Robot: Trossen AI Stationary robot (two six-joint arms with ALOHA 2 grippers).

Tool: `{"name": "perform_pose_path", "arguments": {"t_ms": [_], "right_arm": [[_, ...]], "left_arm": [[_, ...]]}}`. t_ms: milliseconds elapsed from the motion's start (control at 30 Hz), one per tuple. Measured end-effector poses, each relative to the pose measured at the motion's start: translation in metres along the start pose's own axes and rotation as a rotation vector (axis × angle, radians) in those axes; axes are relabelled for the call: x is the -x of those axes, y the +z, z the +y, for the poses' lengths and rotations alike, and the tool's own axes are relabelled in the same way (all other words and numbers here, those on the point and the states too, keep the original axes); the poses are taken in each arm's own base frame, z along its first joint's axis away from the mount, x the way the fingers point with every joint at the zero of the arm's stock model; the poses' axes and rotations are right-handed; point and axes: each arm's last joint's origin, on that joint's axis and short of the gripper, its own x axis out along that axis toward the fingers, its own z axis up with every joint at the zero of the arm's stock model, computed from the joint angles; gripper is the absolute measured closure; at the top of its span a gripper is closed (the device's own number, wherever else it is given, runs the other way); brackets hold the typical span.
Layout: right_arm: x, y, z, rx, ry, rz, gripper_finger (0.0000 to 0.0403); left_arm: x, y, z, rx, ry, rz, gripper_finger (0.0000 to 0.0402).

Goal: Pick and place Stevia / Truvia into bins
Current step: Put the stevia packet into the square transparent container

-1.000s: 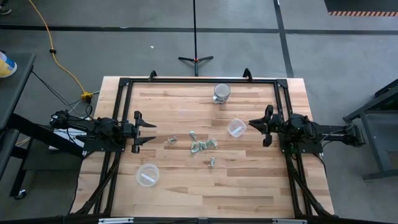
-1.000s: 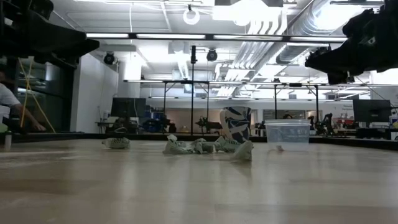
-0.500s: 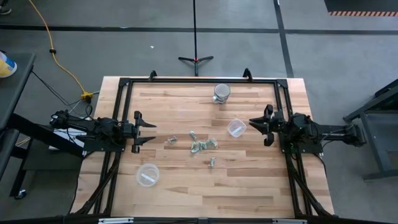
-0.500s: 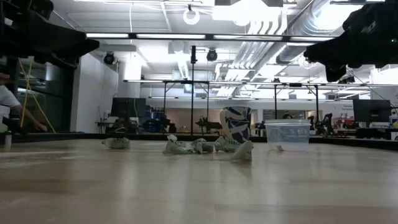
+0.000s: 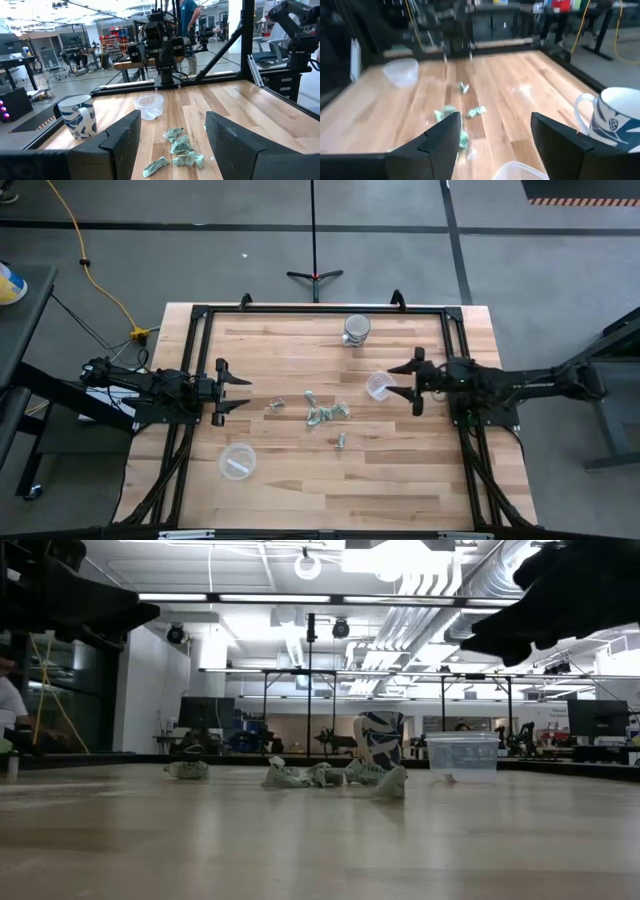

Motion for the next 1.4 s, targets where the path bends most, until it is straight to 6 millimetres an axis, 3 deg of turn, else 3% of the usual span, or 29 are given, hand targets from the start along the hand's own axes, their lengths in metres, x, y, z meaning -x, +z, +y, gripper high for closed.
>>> {"name": "perform_pose_path", "arguments": {"t_ms": [333,600,833,1200,1400], "right_arm": [[-0.035,0.017,0.006,0.050,0.093,0.128,0.0174],[-0.063,-0.011,0.022,0.068,0.167,0.316,0.0180],[-0.084,-0.031,0.048,0.154,0.226,0.296,0.0179],[-0.133,-0.040,0.074,0.259,0.129,0.379,0.0182],[-0.162,-0.047,0.075,0.265,0.011,0.562,0.0187]], "left_arm": [[0.000,0.000,0.000,0.000,0.000,0.000,0.0144],[0.000,0.000,0.000,0.000,0.000,0.000,0.0144],[0.000,0.000,0.000,0.000,-0.001,0.000,0.0144],[0.000,0.000,0.000,0.000,-0.001,0.000,0.0144],[0.000,0.000,0.000,0.000,-0.001,0.000,0.0144]]}}
